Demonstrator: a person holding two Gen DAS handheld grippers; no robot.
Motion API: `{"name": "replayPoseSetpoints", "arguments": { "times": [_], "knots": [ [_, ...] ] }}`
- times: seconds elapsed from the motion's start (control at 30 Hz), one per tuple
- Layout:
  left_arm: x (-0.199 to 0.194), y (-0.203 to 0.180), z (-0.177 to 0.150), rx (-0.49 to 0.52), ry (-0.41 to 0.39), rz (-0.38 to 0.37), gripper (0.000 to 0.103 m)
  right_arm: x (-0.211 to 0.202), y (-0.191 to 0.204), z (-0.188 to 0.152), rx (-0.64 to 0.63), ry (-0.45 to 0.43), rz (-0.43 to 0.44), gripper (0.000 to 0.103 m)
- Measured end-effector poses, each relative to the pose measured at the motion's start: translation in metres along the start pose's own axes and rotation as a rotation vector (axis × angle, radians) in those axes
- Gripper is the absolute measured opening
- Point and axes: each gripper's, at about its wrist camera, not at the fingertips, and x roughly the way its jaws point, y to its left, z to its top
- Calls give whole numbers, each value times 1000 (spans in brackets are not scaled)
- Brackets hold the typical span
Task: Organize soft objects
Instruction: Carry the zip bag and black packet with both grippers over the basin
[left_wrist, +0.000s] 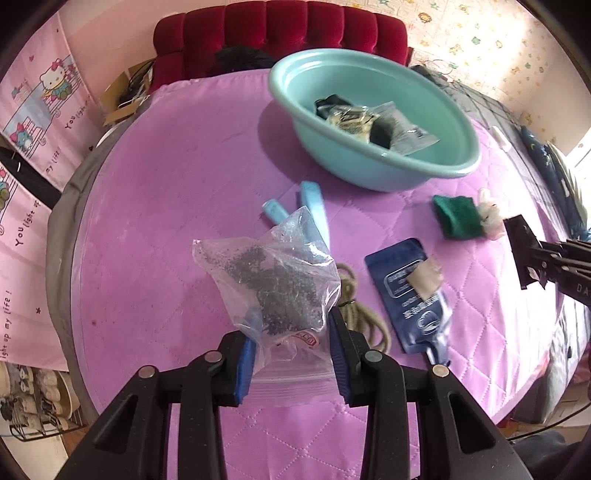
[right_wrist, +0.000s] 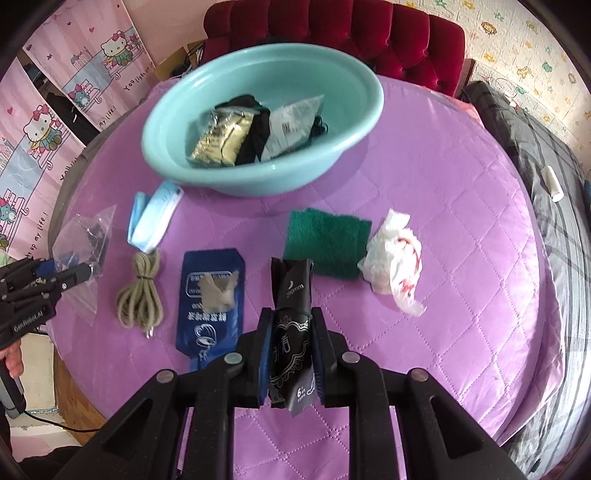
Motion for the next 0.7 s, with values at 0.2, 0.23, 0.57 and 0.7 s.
{"name": "replayPoseSetpoints", "arguments": {
  "times": [0.2, 0.23, 0.57, 0.7],
  "knots": [
    [-19, -10, 11, 43, -25, -28, 39, -15, 6, 14, -14, -35, -7, 19],
    [-24, -13, 13, 52, -32, -35, 39, -17, 7, 17, -15, -38, -6, 19],
    [-44, -39, 45, 111, -89, -83, 39, -36, 14, 53, -33, -112, 6, 19],
    [-46, -46, 61, 131, -104, -89, 39, -39, 14, 69, -35, -126, 14, 19]
  ]
}}
